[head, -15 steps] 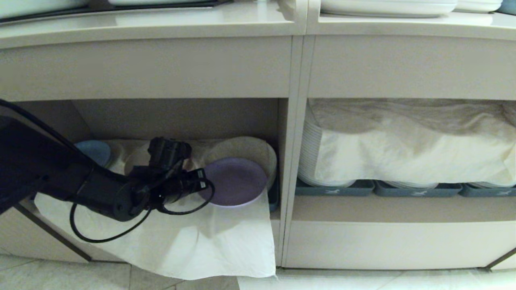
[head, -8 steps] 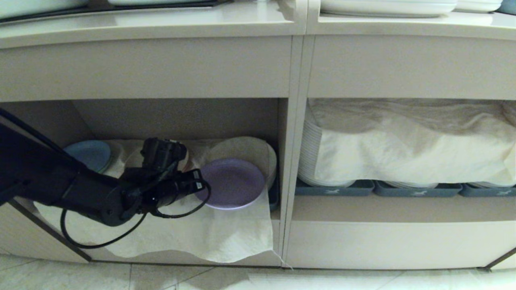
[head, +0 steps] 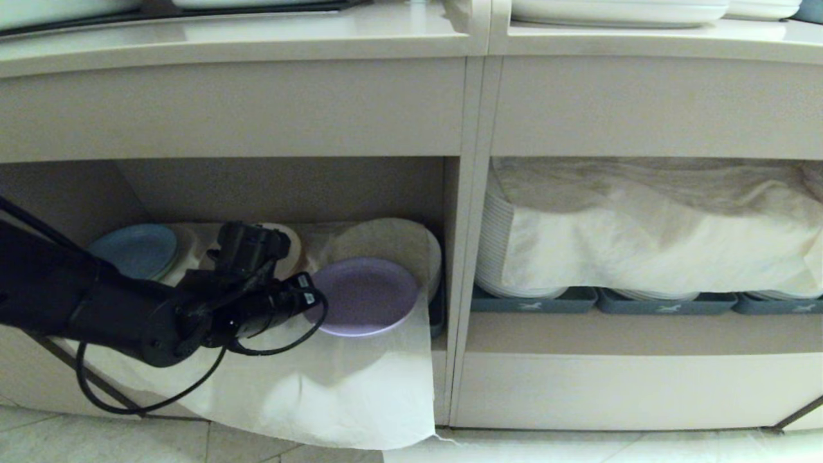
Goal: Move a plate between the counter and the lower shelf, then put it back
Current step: Pick up the plate in the cupboard
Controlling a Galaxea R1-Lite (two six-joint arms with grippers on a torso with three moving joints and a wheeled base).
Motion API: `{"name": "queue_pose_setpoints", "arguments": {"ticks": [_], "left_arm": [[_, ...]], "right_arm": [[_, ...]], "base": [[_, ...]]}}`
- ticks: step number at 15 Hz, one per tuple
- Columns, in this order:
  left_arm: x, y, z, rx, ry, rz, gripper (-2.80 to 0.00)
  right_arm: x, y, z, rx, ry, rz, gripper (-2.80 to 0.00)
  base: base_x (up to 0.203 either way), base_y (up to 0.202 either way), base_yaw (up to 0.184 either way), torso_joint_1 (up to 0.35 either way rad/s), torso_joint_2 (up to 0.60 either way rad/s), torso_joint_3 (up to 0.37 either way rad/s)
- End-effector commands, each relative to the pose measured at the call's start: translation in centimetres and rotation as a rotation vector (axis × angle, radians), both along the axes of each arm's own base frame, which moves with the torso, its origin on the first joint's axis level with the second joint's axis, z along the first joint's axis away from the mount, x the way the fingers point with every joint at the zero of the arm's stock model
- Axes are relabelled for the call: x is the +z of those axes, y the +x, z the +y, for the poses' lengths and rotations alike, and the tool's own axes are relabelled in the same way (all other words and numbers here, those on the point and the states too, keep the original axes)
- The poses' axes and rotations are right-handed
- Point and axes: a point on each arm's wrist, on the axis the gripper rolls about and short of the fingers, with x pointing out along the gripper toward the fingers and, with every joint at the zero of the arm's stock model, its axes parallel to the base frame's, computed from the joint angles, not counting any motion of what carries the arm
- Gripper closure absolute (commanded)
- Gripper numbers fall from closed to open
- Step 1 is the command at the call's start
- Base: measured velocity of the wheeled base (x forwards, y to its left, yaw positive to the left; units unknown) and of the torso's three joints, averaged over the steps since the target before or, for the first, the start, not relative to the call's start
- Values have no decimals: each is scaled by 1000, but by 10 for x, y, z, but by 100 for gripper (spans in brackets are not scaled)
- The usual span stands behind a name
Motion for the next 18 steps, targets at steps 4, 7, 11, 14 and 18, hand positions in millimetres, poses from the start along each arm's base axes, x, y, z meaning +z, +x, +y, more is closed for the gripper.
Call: {"name": "queue_pose_setpoints", "arguments": {"ticks": [4,7,11,14,18], "left_arm": [[6,-14,5,6,-9,-7,0],[7,-25,9,5,-9,-3,0],[8,-43,15,3,-8,7,0],[10,-59,21,1,-10,6,0],[14,-82,29,1,-14,-4,0]], "right_arm": [[0,0,0,-1,0,0,0],[0,0,0,0,0,0,0],[0,0,0,1,0,0,0],[0,0,0,0,0,1,0],[0,0,0,1,0,0,0]], "base": [[0,0,0,0,0,0],[0,0,0,0,0,0],[0,0,0,0,0,0],[0,0,0,0,0,0],[0,0,0,0,0,0]]}}
